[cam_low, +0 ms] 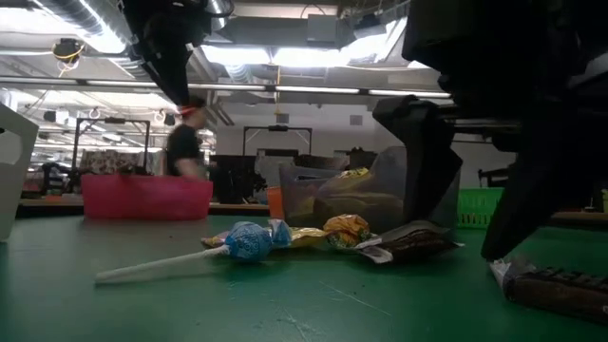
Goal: Sort candy
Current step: Put the brown chocolate into the white bin
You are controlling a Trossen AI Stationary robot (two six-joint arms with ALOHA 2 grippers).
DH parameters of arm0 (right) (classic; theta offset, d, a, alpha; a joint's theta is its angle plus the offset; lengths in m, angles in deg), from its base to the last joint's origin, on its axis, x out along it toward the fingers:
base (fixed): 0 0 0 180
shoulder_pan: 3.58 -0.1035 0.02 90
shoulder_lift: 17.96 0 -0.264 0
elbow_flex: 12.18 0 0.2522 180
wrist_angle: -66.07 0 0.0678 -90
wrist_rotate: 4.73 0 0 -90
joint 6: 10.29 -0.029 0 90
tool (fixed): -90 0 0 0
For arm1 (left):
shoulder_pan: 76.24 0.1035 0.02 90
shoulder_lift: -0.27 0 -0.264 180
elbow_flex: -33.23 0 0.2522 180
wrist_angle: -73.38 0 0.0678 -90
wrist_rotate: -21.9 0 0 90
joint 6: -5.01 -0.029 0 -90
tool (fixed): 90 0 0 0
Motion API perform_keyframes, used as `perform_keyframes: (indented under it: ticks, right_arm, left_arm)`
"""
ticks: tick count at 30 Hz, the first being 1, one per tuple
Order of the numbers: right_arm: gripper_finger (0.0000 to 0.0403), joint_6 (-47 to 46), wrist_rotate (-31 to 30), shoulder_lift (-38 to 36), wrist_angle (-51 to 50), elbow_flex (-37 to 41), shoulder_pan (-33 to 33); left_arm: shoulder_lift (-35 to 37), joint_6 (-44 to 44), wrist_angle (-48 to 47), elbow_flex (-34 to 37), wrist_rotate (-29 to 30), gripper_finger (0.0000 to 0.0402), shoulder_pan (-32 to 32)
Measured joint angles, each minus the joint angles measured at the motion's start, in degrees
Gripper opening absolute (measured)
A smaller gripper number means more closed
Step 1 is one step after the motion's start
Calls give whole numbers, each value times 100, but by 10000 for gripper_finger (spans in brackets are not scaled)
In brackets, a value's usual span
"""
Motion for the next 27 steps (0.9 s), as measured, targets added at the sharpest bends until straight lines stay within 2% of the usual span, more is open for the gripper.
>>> perform_keyframes:
  ticks: [14,27]
  right_arm:
    - [189,-333,654,29,12,20,-46]
    - [190,-509,512,22,-39,-15,-41]
  left_arm:
    - [0,0,-2,0,-2,128,-2]
    - [0,-2,-4,0,0,128,-2]
